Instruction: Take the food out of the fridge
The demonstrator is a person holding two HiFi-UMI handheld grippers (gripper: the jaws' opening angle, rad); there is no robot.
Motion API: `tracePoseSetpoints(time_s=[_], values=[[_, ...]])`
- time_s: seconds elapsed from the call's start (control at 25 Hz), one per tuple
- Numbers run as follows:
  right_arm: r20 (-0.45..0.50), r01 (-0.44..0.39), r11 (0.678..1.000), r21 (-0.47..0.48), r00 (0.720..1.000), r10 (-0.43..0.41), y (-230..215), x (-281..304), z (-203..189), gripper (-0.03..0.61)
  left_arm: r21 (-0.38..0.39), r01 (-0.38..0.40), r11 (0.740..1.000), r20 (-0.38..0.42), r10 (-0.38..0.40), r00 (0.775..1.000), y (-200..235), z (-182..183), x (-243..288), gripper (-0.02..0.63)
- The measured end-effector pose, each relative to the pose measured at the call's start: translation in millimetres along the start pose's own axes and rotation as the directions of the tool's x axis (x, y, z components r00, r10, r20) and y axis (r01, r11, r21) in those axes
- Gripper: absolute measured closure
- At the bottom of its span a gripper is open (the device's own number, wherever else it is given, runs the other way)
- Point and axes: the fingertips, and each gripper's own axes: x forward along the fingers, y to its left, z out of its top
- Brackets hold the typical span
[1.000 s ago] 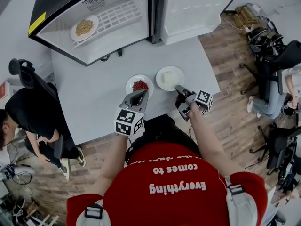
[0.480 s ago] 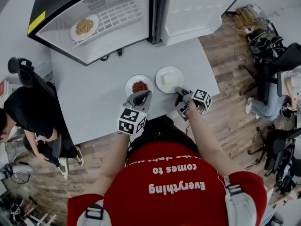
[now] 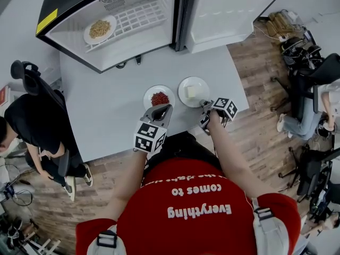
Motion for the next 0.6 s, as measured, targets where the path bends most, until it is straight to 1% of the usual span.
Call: tracePoseSetpoints(time_s=[0.12,0.2,0.28,0.32,0.4,0.48,0.52,0.56,0.6], values=[[0.022,0.066,0.998,-0.020,0.998,-0.065,2,0,0,0.484,0.003,0.001,1.000,0.002,-0.001,1.000,1,1,0,0.615],[0.032,0.127,0.992,-0.021,0.992,-0.126,1,-3,-1,0.453,0.005,0.003,1.000,0.008,-0.003,1.000,1,4,0,0.615],[0.043,0.170,0.985,-0.007,0.985,-0.169,-1,-10,-2,0.451,0.009,0.008,1.000,0.014,-0.008,1.000,0,7,0,0.615],[0.049,0.175,0.985,0.002,0.983,-0.175,-2,-14,-2,0.451,0.013,0.011,1.000,0.016,-0.011,1.000,-1,8,0,0.615],[0.063,0.161,0.987,0.018,0.985,-0.161,-2,-22,-4,0.453,0.020,0.017,1.000,0.020,-0.018,1.000,-2,10,1,0.615],[0.082,0.118,0.993,0.030,0.989,-0.120,1,-29,-5,0.454,0.027,0.022,0.999,0.024,-0.022,0.999,-2,12,3,0.615],[0.098,0.083,0.996,0.034,0.992,-0.086,5,-34,-5,0.474,0.029,0.024,0.999,0.026,-0.024,0.999,-2,14,4,0.615],[0.118,0.030,0.999,0.039,0.992,-0.035,11,-38,-5,0.511,0.031,0.026,0.999,0.028,-0.027,0.999,-2,15,5,0.615],[0.143,-0.044,0.998,0.045,0.989,0.037,19,-42,-4,0.545,0.032,0.029,0.999,0.030,-0.030,0.999,-3,16,5,0.615]])
